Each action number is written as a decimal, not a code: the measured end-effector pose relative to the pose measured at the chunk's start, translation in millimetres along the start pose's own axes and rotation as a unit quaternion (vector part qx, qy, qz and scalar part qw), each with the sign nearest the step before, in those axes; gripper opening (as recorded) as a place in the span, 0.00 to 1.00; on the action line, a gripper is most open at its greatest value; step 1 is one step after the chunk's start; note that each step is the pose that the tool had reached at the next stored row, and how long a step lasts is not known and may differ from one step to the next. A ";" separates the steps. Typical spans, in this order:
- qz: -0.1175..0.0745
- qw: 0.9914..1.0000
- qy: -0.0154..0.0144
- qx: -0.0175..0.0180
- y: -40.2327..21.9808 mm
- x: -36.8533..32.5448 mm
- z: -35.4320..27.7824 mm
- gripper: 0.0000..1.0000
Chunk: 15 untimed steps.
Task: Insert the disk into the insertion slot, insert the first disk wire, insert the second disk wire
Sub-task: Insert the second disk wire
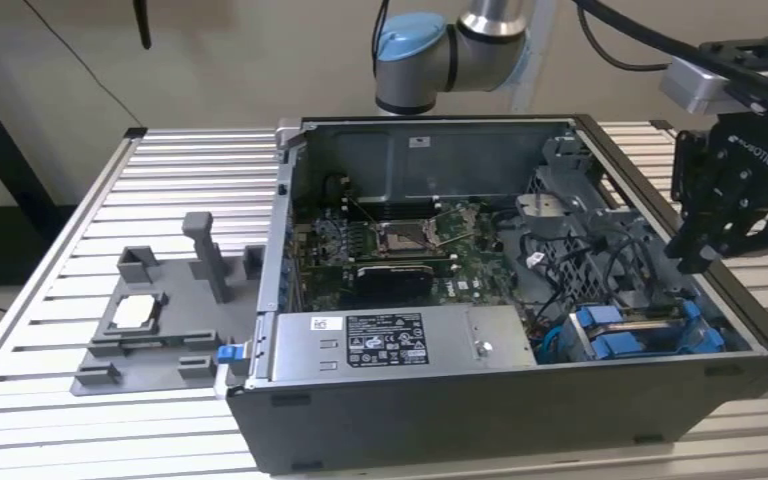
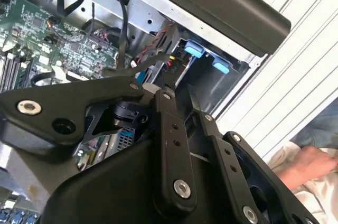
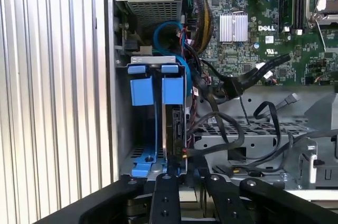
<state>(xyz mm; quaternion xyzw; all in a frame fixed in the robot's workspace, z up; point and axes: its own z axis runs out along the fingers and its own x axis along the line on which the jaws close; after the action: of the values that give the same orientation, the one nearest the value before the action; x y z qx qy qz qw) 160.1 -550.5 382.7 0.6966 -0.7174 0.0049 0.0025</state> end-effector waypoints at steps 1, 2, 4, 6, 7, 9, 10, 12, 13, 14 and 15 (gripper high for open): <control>0.000 1.000 0.000 0.000 0.2 -2.4 0.0 0.26; 0.000 1.000 0.000 0.000 0.3 -4.8 0.0 0.26; 0.000 1.000 0.000 0.000 0.8 -10.3 -0.2 0.26; 0.000 1.000 0.000 0.000 1.4 -15.7 -0.1 0.26; 0.001 1.000 0.000 0.000 1.6 -18.0 -0.2 0.26; 0.001 1.000 0.000 0.000 2.3 -21.5 -0.2 0.26; 0.001 1.000 0.000 0.000 3.0 -22.4 -0.2 0.26; 0.001 1.000 0.000 0.000 5.8 -23.4 -0.3 0.26; 0.001 1.000 0.000 0.000 7.7 -23.5 -0.3 0.26; 0.001 1.000 0.000 0.000 9.9 -23.5 -0.2 0.26; 0.001 1.000 0.000 0.000 12.0 -23.4 -0.3 0.26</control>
<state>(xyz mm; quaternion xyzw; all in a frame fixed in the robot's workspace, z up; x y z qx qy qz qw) 148.7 -526.7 382.8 0.6961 -0.7179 0.0049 0.0025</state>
